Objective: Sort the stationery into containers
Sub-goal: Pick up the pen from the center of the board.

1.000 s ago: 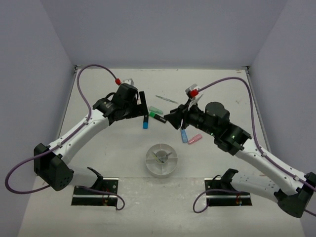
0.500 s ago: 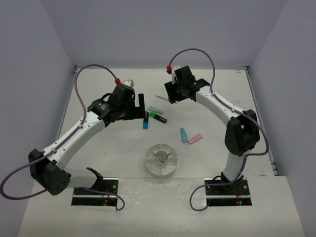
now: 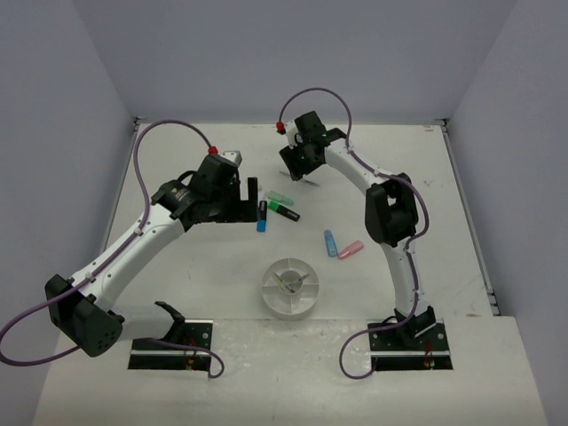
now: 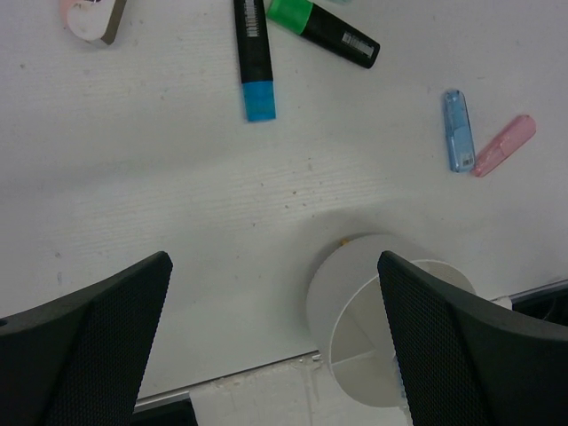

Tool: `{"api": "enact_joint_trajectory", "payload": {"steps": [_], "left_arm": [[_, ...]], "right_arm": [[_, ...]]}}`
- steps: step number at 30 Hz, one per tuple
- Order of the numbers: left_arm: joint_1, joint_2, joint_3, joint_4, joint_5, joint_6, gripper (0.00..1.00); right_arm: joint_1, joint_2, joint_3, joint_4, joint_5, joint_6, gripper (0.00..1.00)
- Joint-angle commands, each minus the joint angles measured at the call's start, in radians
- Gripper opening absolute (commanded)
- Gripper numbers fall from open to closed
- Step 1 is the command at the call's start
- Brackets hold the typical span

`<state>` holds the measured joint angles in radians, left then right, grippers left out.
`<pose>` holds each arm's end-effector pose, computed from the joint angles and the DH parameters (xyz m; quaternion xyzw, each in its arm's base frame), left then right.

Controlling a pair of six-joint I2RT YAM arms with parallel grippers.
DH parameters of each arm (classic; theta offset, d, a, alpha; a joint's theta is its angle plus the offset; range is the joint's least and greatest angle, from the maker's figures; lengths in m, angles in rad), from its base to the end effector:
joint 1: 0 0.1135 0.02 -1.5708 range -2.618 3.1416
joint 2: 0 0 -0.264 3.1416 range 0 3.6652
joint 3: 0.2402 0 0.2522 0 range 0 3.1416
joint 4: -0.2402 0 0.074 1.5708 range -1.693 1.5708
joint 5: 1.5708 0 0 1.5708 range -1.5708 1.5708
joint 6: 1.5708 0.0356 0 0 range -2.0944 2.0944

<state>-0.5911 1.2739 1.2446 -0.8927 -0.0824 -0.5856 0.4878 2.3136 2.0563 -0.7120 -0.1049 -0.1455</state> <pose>0.2138 -0.1400 0.3315 -0.0105 0.9471 -0.1443 0.2866 0.4511 0.2436 0.2134 -0.3118 0.9015 0.0997 0.2830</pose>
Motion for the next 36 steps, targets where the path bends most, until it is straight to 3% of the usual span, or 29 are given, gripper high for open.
{"api": "enact_joint_trajectory", "payload": {"steps": [1,8,17,21,24,30,36], "left_arm": [[0.005,-0.019,-0.006,-0.034,0.041,0.054,1.0],[0.005,0.012,0.0,-0.039,0.052,0.071,1.0],[0.005,0.084,0.059,-0.029,0.07,0.11,1.0],[0.005,0.108,0.082,-0.028,0.078,0.119,1.0],[0.005,0.117,0.096,-0.032,0.078,0.124,1.0],[0.005,0.129,0.152,-0.062,0.078,0.144,1.0],[0.005,0.14,0.219,-0.083,0.078,0.15,1.0]], "right_arm": [[-0.012,0.087,0.142,-0.055,-0.034,-0.054,0.56],[-0.042,0.141,0.241,-0.118,-0.055,-0.027,0.56],[-0.052,0.109,0.13,-0.138,-0.052,-0.115,0.57],[-0.078,0.15,0.207,-0.166,-0.059,-0.103,0.57],[-0.081,0.162,0.232,-0.19,-0.087,-0.11,0.55],[-0.066,0.162,0.226,-0.214,-0.111,-0.14,0.4],[-0.07,0.144,0.189,-0.233,-0.059,-0.139,0.43]]}}
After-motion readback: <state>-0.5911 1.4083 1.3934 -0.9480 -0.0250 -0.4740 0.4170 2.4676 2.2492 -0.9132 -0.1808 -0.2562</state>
